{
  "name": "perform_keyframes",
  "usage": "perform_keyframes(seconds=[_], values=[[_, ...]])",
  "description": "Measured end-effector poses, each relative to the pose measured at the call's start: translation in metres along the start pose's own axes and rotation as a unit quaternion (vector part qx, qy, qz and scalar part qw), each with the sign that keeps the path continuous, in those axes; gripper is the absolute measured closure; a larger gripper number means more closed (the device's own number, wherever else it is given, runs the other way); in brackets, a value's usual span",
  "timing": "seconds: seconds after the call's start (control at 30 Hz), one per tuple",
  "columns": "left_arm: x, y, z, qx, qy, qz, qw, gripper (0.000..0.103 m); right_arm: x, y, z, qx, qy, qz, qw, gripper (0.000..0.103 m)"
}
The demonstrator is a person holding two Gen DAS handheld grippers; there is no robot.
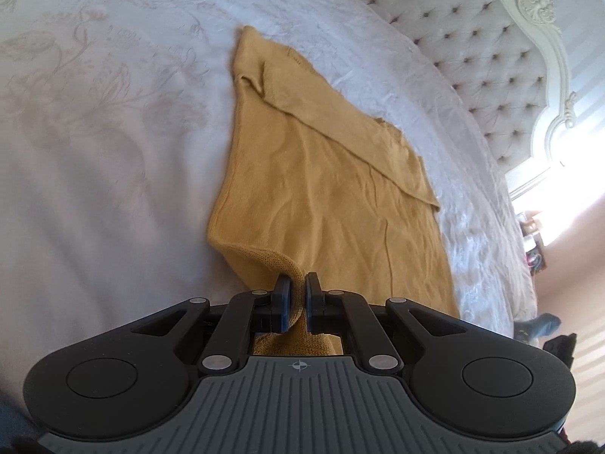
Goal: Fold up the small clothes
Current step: 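Lift the hem with both tools and fold it toward the collar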
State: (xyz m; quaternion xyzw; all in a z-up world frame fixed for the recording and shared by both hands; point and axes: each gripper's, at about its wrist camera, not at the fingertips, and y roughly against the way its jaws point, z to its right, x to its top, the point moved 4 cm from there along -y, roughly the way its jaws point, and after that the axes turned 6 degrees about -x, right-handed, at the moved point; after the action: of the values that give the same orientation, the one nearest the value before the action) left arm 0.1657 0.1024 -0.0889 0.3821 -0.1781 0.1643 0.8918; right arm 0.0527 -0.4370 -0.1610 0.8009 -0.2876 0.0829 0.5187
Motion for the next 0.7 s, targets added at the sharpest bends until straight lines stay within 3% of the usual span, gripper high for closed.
perform_keyframes(seconds=[0.1, 0.17, 0.23, 0.3, 0.4, 0.53, 0.7], values=[[-0.005, 0.001, -0.004, -0.001, 0.007, -0.002, 1.0, 0.096, -0.009, -0.002, 0.002, 0.009, 0.0, -0.013, 1.0, 0.024], [-0.008, 0.0, -0.006, -0.001, 0.01, -0.002, 0.9999, 0.096, -0.011, -0.004, -0.002, 0.025, 0.001, -0.026, 0.999, 0.034], [-0.011, -0.001, -0.008, -0.004, 0.013, -0.002, 0.9999, 0.096, -0.014, -0.01, -0.005, 0.045, -0.004, -0.049, 0.998, 0.086], [-0.011, 0.0, -0.01, -0.007, 0.018, 0.0, 0.9998, 0.096, -0.018, -0.012, -0.011, 0.062, -0.001, -0.055, 0.997, 0.089], [-0.006, 0.007, -0.009, -0.017, 0.023, 0.013, 0.9995, 0.096, -0.008, 0.003, -0.022, 0.11, -0.016, -0.006, 0.994, 0.089], [0.013, 0.017, 0.001, -0.033, 0.018, 0.038, 0.9986, 0.096, 0.027, 0.025, -0.035, 0.165, -0.04, 0.068, 0.983, 0.089], [0.052, 0.018, 0.013, -0.051, 0.01, 0.076, 0.9957, 0.096, 0.082, 0.028, -0.051, 0.195, -0.053, 0.127, 0.971, 0.089]])
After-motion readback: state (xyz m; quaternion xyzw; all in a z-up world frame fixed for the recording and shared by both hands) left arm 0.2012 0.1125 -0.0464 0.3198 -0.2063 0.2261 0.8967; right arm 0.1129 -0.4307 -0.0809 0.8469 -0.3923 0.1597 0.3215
